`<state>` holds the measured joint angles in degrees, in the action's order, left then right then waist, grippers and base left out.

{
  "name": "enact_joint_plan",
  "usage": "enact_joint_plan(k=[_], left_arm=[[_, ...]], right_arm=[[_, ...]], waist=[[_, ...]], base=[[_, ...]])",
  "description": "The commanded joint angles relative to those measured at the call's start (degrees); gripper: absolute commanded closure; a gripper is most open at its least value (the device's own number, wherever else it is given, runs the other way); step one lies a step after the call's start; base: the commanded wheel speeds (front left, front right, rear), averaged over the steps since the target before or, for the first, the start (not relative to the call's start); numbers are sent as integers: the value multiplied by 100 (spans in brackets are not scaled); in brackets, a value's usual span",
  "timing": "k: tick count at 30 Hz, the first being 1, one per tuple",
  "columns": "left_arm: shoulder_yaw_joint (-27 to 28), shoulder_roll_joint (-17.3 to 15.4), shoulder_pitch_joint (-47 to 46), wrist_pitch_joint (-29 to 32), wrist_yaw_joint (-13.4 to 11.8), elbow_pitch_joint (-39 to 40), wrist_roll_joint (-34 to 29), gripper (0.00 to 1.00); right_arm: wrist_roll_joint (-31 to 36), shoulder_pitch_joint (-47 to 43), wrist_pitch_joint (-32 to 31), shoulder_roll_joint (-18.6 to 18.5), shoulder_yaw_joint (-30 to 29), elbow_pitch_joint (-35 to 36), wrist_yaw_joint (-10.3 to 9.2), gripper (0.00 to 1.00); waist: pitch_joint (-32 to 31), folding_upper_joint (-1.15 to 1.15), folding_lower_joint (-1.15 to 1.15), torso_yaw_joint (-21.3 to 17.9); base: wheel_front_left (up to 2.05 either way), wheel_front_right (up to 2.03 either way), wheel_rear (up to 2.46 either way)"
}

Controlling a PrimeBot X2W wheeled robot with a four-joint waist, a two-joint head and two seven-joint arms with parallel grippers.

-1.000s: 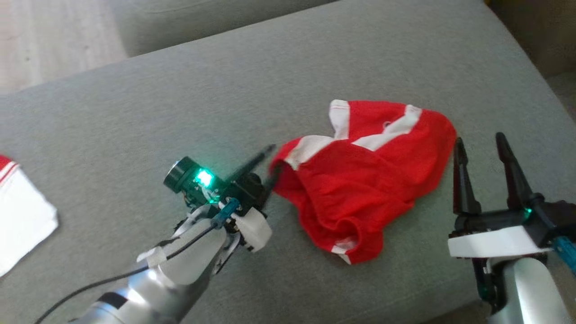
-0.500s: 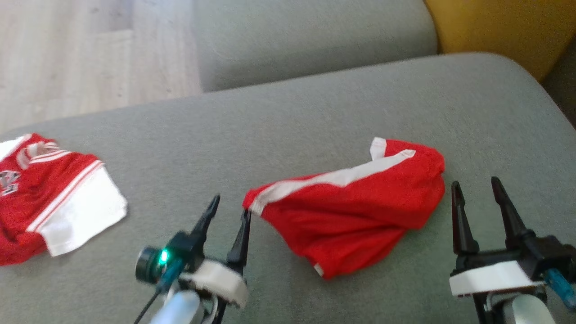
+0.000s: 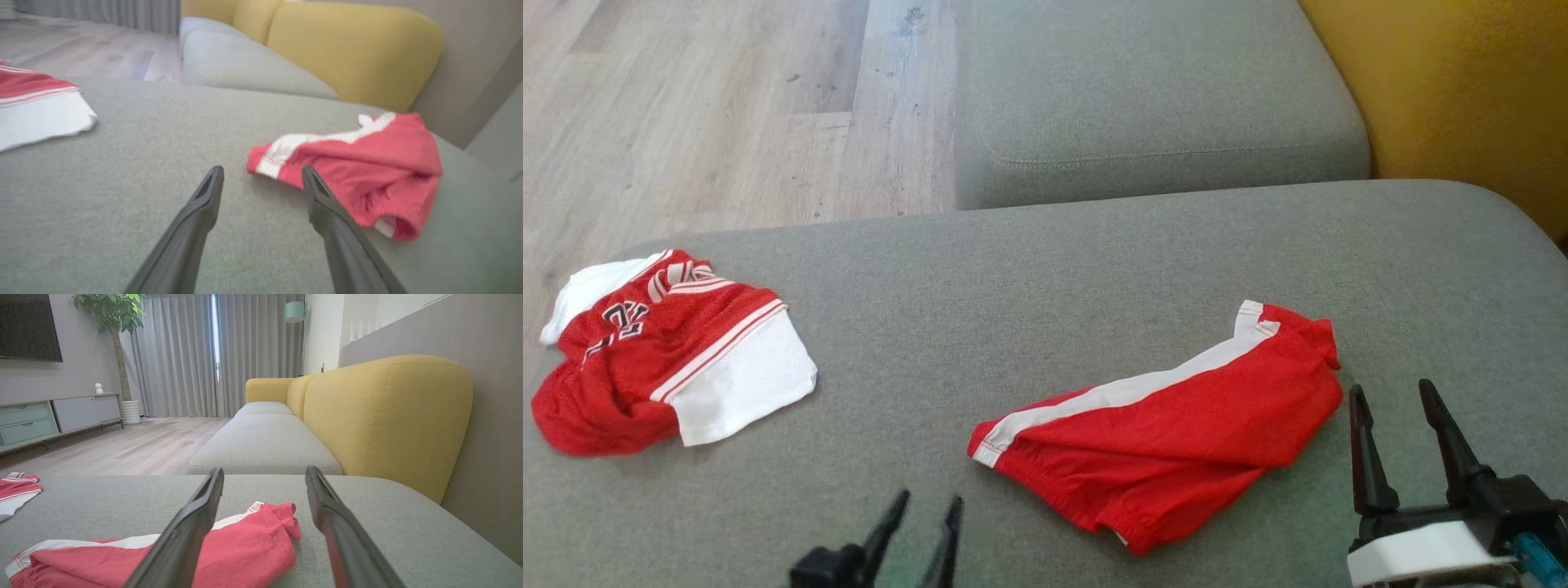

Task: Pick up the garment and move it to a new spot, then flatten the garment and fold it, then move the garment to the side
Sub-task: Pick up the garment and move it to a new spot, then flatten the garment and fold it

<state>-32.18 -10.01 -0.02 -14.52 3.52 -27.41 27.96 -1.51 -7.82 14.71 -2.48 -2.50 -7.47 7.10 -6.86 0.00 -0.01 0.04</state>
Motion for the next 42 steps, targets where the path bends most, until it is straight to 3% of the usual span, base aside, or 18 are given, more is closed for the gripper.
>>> enact_joint_plan(k=[1,7,10,15,18,22,42], left_arm=[[561,72,-100,-48,-75,539,27,0],[1760,439,720,-48,-393,2033,-600,0],[2182,561,999,-48,-709,2641,-1329,0],[2320,656,1377,-48,-1245,2959,-2112,0],[2249,685,1557,-48,-1411,3002,-2303,0],[2150,704,1635,-48,-1437,2937,-2302,0],[1959,713,1544,-48,-1377,2653,-2303,0]], right_arm=[[7,138,29,-40,104,184,39,0],[-83,3,29,-40,-38,272,39,0],[-150,-131,29,-40,-57,322,39,0],[-332,-369,29,-40,47,495,39,0],[-471,-590,29,-40,236,637,39,0],[-481,-768,29,-40,497,672,39,0],[-464,-629,29,-40,581,607,39,0]], waist=[[-22,0,1,14],[-41,0,1,93],[-51,0,1,98],[-80,0,1,69],[-92,0,1,44],[-84,0,1,17],[-59,0,1,17]], base=[[0,0,0],[0,0,0],[0,0,0],[0,0,0],[0,0,0],[0,0,0],[0,0,0]])
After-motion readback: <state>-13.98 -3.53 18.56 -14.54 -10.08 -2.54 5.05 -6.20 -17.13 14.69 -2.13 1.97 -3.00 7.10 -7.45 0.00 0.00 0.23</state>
